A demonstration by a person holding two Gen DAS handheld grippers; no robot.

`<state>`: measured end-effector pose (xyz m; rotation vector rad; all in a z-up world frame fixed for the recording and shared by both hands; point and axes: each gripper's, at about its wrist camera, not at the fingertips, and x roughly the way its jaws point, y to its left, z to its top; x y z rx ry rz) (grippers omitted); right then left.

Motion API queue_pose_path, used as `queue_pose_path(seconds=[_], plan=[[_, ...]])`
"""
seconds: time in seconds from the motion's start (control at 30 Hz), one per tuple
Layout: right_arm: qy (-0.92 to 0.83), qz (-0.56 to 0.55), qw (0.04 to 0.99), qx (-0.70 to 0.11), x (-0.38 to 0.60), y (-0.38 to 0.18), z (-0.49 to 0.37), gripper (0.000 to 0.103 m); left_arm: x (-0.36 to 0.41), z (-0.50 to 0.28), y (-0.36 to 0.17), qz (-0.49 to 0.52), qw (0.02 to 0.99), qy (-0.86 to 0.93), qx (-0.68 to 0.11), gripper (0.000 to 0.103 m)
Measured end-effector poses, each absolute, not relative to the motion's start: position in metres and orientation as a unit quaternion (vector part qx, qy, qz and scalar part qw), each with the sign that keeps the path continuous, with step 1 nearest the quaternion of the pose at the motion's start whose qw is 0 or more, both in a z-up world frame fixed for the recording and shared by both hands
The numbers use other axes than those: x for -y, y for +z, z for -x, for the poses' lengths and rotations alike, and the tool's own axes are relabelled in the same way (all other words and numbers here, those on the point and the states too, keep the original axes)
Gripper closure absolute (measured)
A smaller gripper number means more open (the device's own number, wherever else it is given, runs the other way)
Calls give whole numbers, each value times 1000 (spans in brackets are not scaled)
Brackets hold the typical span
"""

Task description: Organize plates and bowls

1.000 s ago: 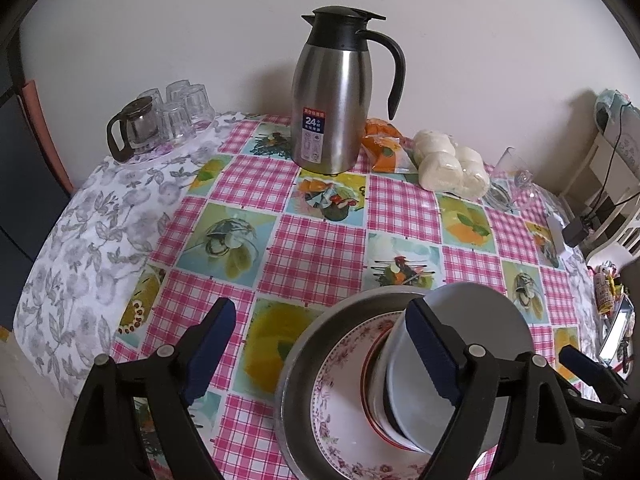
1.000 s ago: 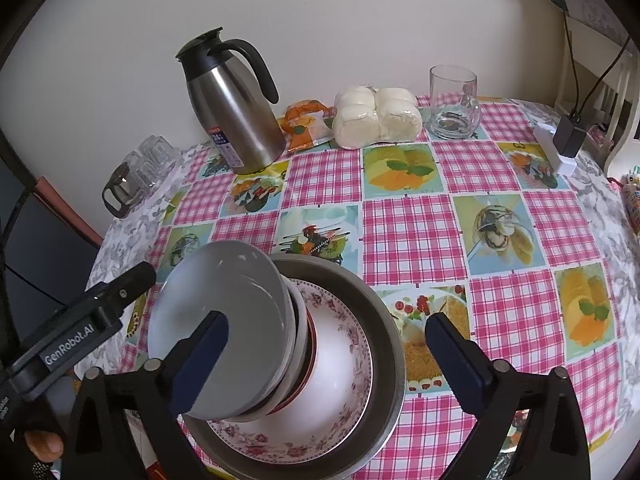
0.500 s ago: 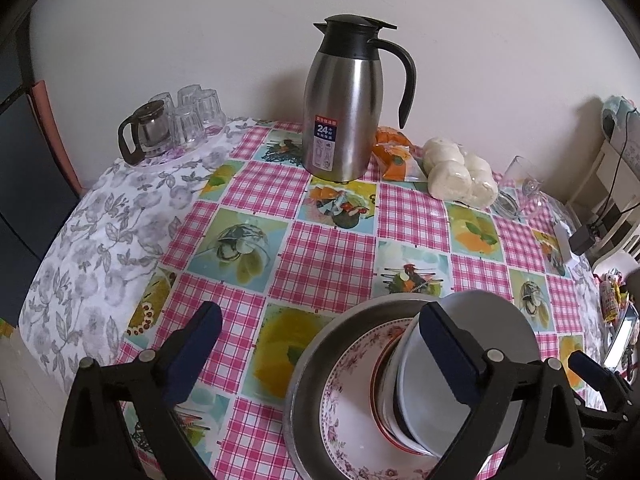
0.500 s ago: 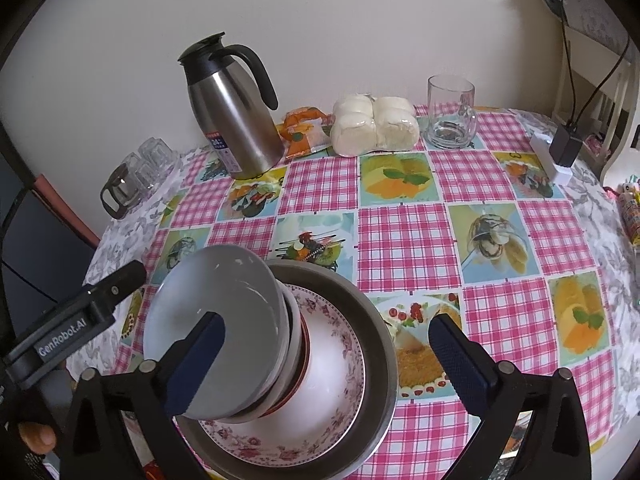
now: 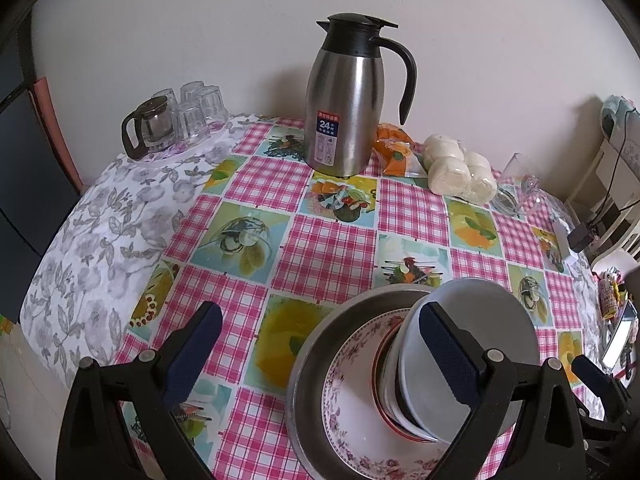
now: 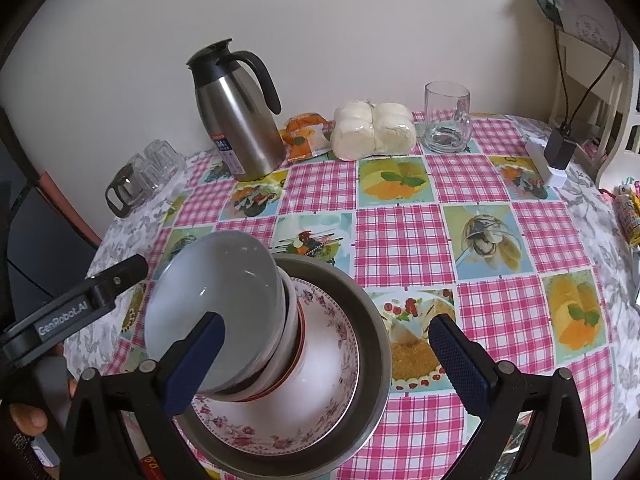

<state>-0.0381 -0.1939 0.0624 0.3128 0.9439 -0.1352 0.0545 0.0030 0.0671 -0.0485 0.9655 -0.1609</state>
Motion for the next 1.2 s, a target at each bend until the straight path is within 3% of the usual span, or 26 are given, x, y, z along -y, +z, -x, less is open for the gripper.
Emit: queue_pose_path(seconds=[0.6, 1.2], plan=[[-65, -151, 888, -429, 184, 63, 74, 0, -9, -16, 74, 4, 897, -68, -436, 4], [-73, -146, 879, -448, 169, 33, 111, 0, -24, 25, 47, -8, 885, -44, -463, 4]])
